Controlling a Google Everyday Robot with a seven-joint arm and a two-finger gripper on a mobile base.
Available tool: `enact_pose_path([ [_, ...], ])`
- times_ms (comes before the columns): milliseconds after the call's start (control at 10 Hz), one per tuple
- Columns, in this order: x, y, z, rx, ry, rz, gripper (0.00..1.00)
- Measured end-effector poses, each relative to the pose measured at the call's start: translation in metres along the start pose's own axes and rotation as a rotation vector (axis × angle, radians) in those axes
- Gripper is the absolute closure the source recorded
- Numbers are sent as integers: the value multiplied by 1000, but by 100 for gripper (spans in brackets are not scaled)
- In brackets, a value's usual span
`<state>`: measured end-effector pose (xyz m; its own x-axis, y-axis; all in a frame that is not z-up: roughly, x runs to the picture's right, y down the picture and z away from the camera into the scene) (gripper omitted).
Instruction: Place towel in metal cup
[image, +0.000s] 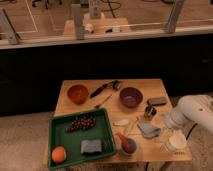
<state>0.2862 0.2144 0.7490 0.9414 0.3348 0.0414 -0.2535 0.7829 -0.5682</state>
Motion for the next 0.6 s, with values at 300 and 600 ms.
enact_pose_path([
  [300,-23,12,31,29,45,-43,20],
  [600,-14,17,62,16,109,-8,20],
])
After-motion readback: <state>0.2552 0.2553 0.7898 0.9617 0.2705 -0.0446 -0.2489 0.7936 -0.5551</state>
